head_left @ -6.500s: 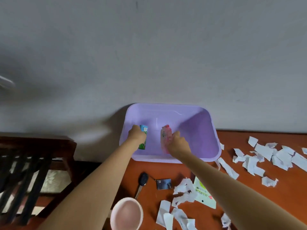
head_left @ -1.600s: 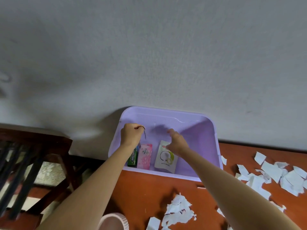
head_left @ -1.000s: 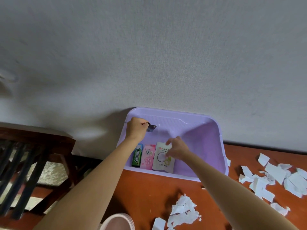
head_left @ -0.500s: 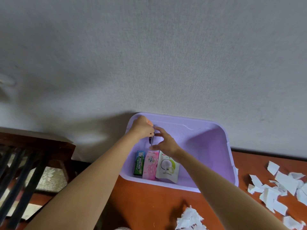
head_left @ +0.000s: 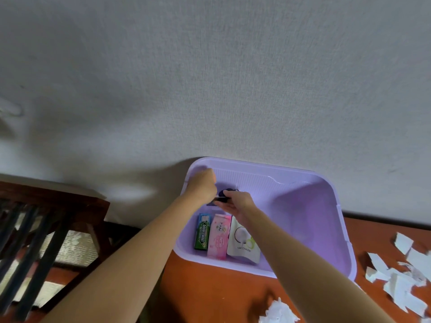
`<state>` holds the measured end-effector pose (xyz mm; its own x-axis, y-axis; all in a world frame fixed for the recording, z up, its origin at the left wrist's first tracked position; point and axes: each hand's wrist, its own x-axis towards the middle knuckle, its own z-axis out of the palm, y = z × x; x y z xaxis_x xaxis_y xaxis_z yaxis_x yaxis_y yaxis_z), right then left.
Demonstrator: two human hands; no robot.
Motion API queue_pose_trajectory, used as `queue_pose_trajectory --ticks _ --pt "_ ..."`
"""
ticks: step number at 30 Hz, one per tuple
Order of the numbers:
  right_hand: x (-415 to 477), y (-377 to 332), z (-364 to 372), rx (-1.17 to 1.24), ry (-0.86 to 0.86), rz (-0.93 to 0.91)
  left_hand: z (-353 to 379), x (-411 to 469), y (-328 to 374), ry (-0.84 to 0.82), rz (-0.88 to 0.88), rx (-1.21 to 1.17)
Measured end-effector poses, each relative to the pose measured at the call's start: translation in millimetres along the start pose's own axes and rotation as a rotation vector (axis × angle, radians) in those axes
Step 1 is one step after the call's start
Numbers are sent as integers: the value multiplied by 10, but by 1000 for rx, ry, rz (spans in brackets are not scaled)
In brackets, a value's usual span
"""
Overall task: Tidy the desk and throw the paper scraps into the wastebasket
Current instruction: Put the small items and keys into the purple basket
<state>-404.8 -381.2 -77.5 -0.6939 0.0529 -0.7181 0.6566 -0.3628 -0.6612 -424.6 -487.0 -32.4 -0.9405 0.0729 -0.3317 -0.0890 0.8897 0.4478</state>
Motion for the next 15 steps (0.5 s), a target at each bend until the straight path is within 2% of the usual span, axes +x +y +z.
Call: queue_pose_trajectory --ticks 4,6,10,15 --pt "-18 -24 111 449 28 114 132 51 -16 -133 -26 161" --pt "-41 -40 131 487 47 142 182 72 -60 -189 -31 183" --pt "-29 -92 60 90 166 107 200 51 -128 -289 -48 201" --pt "11 -206 -85 -163 261 69 200 23 -86 -378 -27 155"
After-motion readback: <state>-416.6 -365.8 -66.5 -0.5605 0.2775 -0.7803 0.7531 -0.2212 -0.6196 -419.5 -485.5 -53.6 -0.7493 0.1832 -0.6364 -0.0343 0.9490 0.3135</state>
